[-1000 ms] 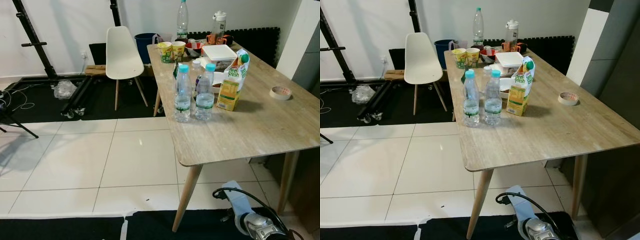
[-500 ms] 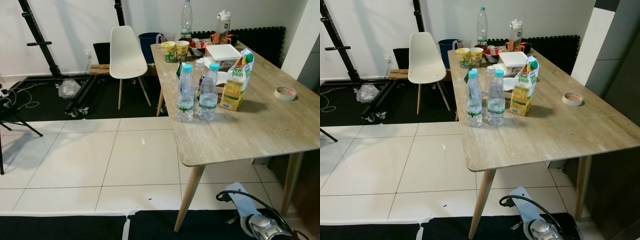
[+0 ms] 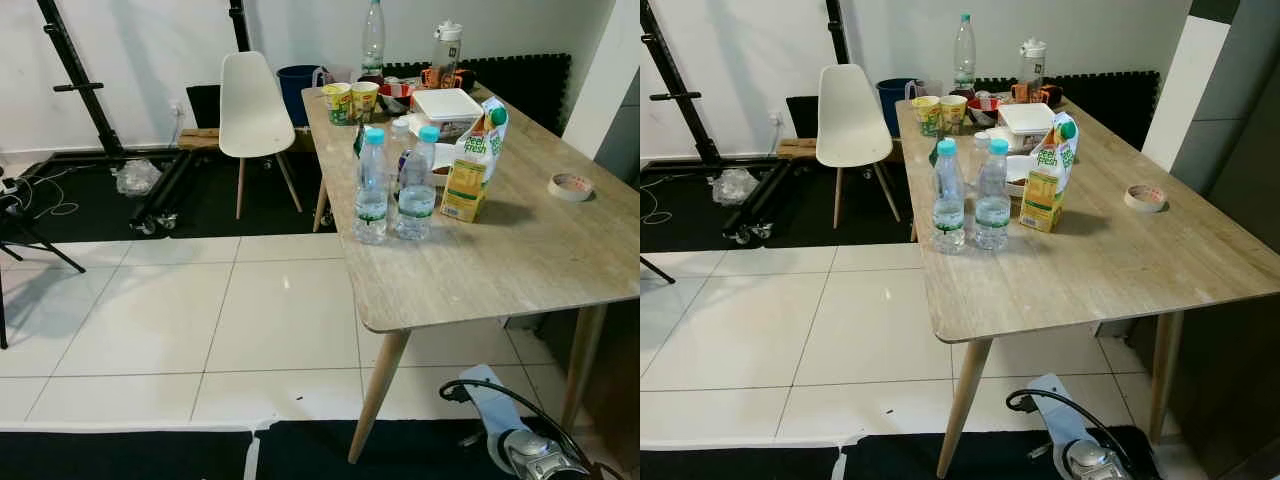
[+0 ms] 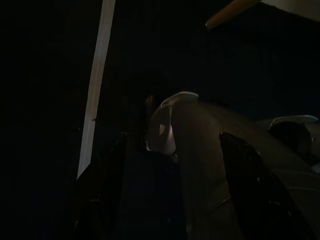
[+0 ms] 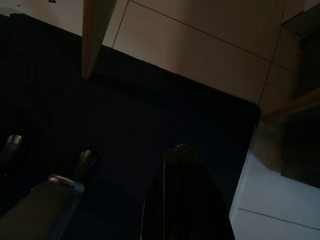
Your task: Restocking fridge
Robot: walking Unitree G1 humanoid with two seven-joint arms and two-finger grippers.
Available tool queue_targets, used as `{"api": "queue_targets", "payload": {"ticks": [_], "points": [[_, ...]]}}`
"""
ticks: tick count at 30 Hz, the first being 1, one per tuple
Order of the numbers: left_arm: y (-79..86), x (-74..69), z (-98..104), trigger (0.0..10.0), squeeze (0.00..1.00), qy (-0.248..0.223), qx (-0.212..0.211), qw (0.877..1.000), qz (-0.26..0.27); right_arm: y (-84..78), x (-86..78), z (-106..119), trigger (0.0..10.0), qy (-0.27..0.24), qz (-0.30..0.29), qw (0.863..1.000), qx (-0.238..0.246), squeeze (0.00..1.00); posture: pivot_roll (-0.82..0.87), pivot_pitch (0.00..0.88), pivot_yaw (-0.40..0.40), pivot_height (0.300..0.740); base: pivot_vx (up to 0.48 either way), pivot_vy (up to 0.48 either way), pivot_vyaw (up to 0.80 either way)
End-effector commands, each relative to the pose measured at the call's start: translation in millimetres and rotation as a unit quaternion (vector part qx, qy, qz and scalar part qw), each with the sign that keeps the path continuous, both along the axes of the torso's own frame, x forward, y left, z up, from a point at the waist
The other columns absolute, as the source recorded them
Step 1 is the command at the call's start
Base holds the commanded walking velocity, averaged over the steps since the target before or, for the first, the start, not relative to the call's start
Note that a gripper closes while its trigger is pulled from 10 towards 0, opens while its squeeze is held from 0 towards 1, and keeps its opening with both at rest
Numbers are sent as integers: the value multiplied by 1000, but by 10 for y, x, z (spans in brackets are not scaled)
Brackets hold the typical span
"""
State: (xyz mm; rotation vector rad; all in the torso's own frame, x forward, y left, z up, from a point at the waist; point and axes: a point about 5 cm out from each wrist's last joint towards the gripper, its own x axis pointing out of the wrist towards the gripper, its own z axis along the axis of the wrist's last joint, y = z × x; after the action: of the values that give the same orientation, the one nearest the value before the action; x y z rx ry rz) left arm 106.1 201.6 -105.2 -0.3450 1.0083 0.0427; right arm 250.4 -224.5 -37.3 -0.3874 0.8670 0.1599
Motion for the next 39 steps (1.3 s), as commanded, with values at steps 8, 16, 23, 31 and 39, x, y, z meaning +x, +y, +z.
{"api": "queue_targets", "payload": {"ticks": [8,16,23,31,39], "points": [[-75,72,2,10000,0,1,-8,1000,0,-71,-4,17,10000,-17,-87,994,71,0,9,0,21,740,0,0,0],[-88,163,22,10000,0,-5,-8,1000,1,24,-91,-55,10000,-26,-110,984,137,0,-27,0,14,740,0,0,0],[-116,260,47,10000,0,-17,-13,1000,15,313,-452,-316,10000,53,-5,987,154,0,-64,0,29,740,0,0,0],[-176,330,57,10000,0,-11,6,999,-36,184,-941,-559,10000,114,-122,979,119,0,-73,0,58,740,0,0,0],[-47,382,90,10000,0,-17,14,1000,-7,197,-1056,-596,10000,118,-99,981,119,0,-87,0,58,740,0,0,0]]}}
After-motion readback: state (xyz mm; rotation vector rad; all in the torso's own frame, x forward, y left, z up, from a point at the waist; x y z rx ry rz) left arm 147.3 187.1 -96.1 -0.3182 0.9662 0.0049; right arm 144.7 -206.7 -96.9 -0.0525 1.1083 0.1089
